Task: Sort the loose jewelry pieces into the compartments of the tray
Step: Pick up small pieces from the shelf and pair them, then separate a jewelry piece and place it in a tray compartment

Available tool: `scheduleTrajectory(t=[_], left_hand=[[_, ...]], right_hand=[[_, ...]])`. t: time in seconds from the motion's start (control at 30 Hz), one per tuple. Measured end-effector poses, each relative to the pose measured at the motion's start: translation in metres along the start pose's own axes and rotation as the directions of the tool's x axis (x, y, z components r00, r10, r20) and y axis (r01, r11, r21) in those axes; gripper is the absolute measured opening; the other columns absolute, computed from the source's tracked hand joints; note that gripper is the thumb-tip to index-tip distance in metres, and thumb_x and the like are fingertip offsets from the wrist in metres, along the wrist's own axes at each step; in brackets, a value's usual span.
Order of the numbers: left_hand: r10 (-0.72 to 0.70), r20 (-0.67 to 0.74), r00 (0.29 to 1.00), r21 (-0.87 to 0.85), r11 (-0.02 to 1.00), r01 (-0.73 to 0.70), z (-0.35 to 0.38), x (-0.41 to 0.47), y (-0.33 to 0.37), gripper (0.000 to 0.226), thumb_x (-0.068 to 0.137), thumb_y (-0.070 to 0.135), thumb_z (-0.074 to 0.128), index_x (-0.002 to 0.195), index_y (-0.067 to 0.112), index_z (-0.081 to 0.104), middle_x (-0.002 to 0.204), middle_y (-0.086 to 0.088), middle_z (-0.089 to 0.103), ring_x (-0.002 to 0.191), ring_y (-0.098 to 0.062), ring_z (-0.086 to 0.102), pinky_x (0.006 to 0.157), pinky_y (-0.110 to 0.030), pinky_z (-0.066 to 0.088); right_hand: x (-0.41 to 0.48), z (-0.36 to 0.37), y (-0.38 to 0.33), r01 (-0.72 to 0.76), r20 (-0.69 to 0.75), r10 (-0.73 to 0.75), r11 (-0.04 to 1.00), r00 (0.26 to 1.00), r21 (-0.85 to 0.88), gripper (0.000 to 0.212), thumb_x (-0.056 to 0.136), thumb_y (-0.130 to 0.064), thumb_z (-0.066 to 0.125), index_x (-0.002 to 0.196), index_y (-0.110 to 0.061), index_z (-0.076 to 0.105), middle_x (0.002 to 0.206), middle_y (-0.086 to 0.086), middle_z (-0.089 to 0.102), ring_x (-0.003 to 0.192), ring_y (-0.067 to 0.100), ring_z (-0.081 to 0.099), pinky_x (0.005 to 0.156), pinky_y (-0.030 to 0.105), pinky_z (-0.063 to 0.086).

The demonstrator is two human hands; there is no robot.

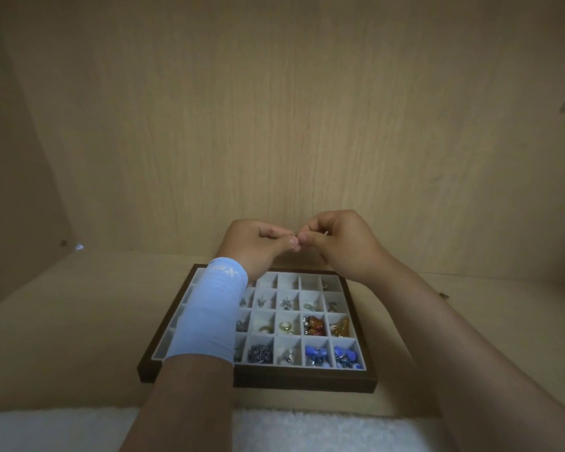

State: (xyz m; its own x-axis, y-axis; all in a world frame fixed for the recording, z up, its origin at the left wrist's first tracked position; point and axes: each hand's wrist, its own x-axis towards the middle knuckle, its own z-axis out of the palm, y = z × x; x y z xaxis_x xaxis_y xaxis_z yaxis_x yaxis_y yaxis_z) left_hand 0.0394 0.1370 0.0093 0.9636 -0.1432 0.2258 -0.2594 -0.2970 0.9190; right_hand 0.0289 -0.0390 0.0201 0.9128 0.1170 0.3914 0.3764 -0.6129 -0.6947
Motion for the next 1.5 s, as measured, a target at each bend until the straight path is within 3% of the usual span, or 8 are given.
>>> scheduleTrajectory(t=[0.23,0.33,0.47,0.73,1.0,1.17,1.37,1.5], left_hand=[[-0.053,0.051,0.997,0.304,0.952,0.035,0.025,0.002,-0.005,0.009,0.089,0.03,0.065,0.091,0.035,0.072,0.099,0.013,0.072,0.099,-0.01,0.065,0.092,-0.03,0.049],[-0.049,0.013,0.999,0.557,0.83,0.033,0.036,-0.002,-0.003,0.028,0.094,0.023,0.052,0.113,0.035,0.069,0.121,0.004,0.067,0.115,-0.022,0.058,0.102,-0.04,0.046],[-0.027,0.039,0.999,0.736,0.677,-0.01,0.048,-0.012,0.002,0.033,0.091,0.019,0.048,0.115,0.027,0.069,0.118,-0.008,0.064,0.117,-0.031,0.05,0.096,-0.039,0.041],[-0.088,0.091,0.992,0.664,0.748,0.005,0.035,-0.008,-0.006,0.026,0.09,0.021,0.05,0.102,0.025,0.073,0.11,-0.01,0.068,0.106,-0.034,0.058,0.094,-0.043,0.049],[-0.075,0.034,0.997,0.506,0.861,0.047,0.033,-0.001,-0.012,0.025,0.093,0.027,0.054,0.11,0.032,0.071,0.12,0.001,0.068,0.108,-0.025,0.063,0.097,-0.041,0.051],[0.01,0.04,0.999,0.421,0.907,-0.026,0.043,-0.002,-0.001,0.024,0.093,0.022,0.054,0.108,0.032,0.07,0.113,0.009,0.069,0.102,-0.017,0.065,0.095,-0.035,0.052],[0.104,0.212,0.972,0.493,0.847,-0.198,0.08,-0.011,0.017,0.022,0.093,0.026,0.055,0.109,0.03,0.069,0.11,0.008,0.07,0.1,-0.017,0.063,0.093,-0.035,0.051],[0.171,0.32,0.932,0.549,0.768,-0.33,0.109,-0.023,0.022,0.023,0.095,0.028,0.054,0.11,0.033,0.07,0.113,0.007,0.068,0.107,-0.018,0.057,0.095,-0.032,0.046]], right_hand=[[-0.007,-0.001,0.014,-0.016,0.035,0.028,0.948,0.999,-0.317,0.014,0.094,-0.033,0.064,0.087,-0.025,0.074,0.084,-0.007,0.071,0.079,0.011,0.065,0.076,0.039,0.057],[-0.013,0.0,0.017,-0.005,0.145,0.09,0.865,0.985,-0.502,0.013,0.093,-0.034,0.064,0.092,-0.025,0.073,0.088,-0.006,0.071,0.08,0.013,0.065,0.074,0.037,0.056],[-0.014,0.004,0.014,0.042,0.198,0.105,0.782,0.974,-0.622,0.011,0.092,-0.029,0.064,0.091,-0.027,0.075,0.087,-0.004,0.069,0.079,0.017,0.062,0.062,0.027,0.04],[-0.009,0.02,0.011,0.069,0.171,0.07,0.72,0.983,-0.691,0.015,0.09,-0.033,0.064,0.081,-0.027,0.074,0.067,-0.009,0.054,0.066,0.014,0.053,0.049,0.023,0.028],[-0.013,-0.003,0.013,-0.081,0.151,0.168,0.885,0.974,-0.458,0.004,0.089,-0.032,0.071,0.085,-0.032,0.071,0.086,-0.012,0.068,0.078,0.008,0.063,0.068,0.027,0.051],[-0.026,-0.051,0.017,-0.128,0.096,0.183,0.902,0.978,-0.413,0.01,0.093,-0.027,0.068,0.086,-0.034,0.07,0.088,-0.012,0.07,0.077,0.005,0.066,0.066,0.023,0.052],[-0.051,-0.111,0.051,-0.283,-0.031,0.301,0.851,0.953,-0.442,0.011,0.091,-0.022,0.066,0.084,-0.027,0.074,0.078,-0.011,0.073,0.066,0.022,0.07,0.064,0.041,0.06],[-0.062,-0.128,0.083,-0.327,-0.033,0.37,0.774,0.929,-0.542,0.016,0.089,-0.016,0.068,0.088,-0.029,0.076,0.084,-0.009,0.072,0.07,0.004,0.068,0.071,0.023,0.049]])
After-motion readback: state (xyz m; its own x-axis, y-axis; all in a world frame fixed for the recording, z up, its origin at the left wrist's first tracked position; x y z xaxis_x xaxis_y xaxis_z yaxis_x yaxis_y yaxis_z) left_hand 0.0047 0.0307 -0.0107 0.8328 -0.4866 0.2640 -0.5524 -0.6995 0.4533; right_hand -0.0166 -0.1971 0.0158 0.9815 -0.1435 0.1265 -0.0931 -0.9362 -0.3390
